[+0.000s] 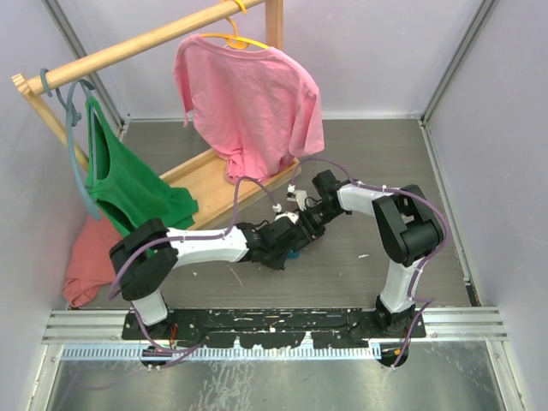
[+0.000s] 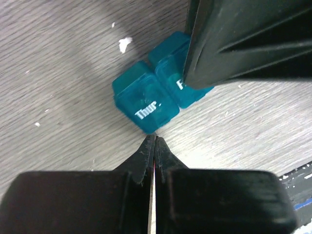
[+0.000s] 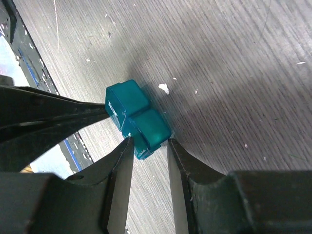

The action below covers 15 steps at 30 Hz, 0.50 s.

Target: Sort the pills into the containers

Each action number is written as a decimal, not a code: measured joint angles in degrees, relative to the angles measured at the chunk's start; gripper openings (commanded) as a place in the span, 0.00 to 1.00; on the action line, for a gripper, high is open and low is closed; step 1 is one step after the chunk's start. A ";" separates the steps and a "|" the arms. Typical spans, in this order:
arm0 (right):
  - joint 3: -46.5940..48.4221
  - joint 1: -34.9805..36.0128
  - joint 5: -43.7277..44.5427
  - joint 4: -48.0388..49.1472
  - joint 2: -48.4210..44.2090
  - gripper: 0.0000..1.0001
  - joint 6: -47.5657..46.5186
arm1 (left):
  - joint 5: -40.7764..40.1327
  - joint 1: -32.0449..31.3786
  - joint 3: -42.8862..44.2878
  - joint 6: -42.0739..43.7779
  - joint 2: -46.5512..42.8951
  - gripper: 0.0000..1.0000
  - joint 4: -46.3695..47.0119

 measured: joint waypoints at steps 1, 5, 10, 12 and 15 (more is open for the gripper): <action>0.00 0.00 0.00 0.02 0.02 0.39 0.00 | -0.44 -0.22 0.00 0.20 -0.52 0.00 -0.79; 0.02 0.00 -0.02 0.02 0.00 0.40 -0.02 | -1.40 -0.70 0.00 0.70 -7.30 0.07 -2.67; 0.02 -0.02 0.07 -0.04 0.00 0.51 -0.66 | -2.89 -0.98 -2.03 1.97 -19.34 0.27 0.31; 0.02 -0.28 -0.31 -0.24 0.00 0.57 -0.74 | -2.97 -0.98 -4.72 2.03 -22.36 0.33 2.69; 0.02 -0.98 -1.01 -0.52 -0.63 0.62 -1.20 | -2.54 -0.98 -10.43 2.03 -25.22 0.46 6.38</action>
